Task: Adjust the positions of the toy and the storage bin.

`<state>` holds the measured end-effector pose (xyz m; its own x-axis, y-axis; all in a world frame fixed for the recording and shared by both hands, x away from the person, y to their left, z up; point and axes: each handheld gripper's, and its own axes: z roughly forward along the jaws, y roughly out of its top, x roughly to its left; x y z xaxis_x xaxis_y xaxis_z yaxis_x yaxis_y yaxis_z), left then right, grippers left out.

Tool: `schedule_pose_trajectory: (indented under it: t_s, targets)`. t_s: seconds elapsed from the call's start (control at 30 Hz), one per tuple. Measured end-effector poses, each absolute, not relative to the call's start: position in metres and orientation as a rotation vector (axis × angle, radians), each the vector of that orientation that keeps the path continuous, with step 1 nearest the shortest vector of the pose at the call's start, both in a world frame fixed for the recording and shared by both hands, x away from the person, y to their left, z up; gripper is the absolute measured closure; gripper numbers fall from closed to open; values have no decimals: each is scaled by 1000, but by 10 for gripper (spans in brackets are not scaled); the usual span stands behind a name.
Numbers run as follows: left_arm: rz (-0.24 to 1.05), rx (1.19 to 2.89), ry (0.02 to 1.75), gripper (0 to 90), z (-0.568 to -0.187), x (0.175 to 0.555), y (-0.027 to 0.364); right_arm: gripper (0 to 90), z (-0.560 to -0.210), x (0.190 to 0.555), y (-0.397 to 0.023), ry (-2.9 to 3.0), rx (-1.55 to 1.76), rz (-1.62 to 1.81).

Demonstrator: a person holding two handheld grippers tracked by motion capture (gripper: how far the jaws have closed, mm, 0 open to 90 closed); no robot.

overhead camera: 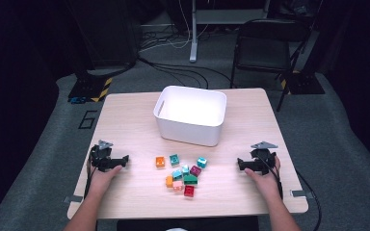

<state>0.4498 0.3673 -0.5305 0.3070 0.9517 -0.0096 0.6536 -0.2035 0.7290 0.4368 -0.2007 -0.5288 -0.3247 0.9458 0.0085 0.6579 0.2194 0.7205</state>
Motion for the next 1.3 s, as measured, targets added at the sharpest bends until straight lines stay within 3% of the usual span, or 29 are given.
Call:
schedule_pose_trajectory:
  t_s: [0.4, 0.53, 0.8, 0.93, 1.3]
  targets:
    - [602, 1942, 1410, 48, -531, 450, 367, 33, -529, 437, -200, 2042, 1491, 881]
    - [602, 1946, 1383, 100, -530, 449, 368, 140, -528, 434, -201, 2006, 1494, 898]
    - [596, 1938, 1404, 229, -526, 448, 369, 182, -527, 433, -200, 1987, 1503, 895]
    - [584, 1939, 1407, 293, -524, 448, 368, 325, -525, 431, -199, 1990, 1494, 905]
    - [516, 1949, 1364, 360, -499, 453, 358, 404, -510, 431, -190, 2074, 1468, 897]
